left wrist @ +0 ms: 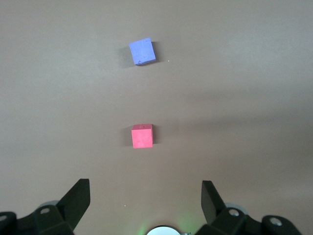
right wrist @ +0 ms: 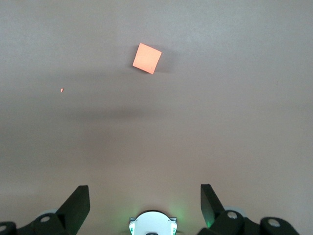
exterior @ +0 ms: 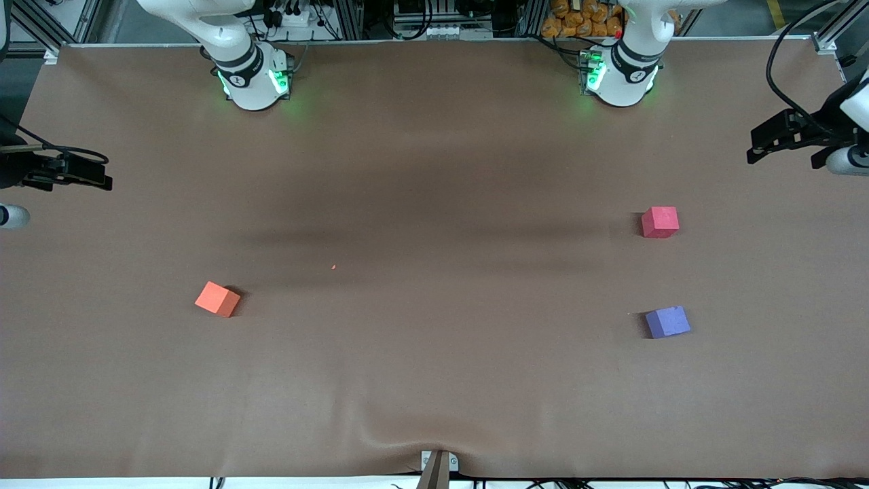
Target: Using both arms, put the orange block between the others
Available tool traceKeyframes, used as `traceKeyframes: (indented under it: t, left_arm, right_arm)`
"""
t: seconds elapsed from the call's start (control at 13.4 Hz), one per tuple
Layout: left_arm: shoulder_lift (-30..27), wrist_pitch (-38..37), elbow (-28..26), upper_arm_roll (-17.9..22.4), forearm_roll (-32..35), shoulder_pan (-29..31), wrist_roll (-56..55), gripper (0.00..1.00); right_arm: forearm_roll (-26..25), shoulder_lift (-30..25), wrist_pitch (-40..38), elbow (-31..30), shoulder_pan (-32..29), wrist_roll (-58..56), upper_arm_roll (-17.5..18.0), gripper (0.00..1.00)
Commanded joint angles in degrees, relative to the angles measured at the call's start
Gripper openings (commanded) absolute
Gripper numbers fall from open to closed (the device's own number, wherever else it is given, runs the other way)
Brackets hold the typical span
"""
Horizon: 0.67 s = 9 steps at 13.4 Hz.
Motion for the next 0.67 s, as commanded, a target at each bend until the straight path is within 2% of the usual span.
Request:
traceKeyframes:
  t: [0.0, 0.6]
  left_arm:
    - [-0.11, -0.47, 0.05, -0.51, -0.22, 0.62, 0.45, 1.0]
    - [0.06, -0.29, 0.31, -0.95, -0.05, 0.71, 1.78, 1.0]
  right_arm:
    - [-0.48, -0.08, -1.12, 1.0, -0.11, 0.88, 0.23, 1.0]
    - [-0.22, 1.5, -0.06, 0.21, -0.11, 0.8, 0.4, 1.0]
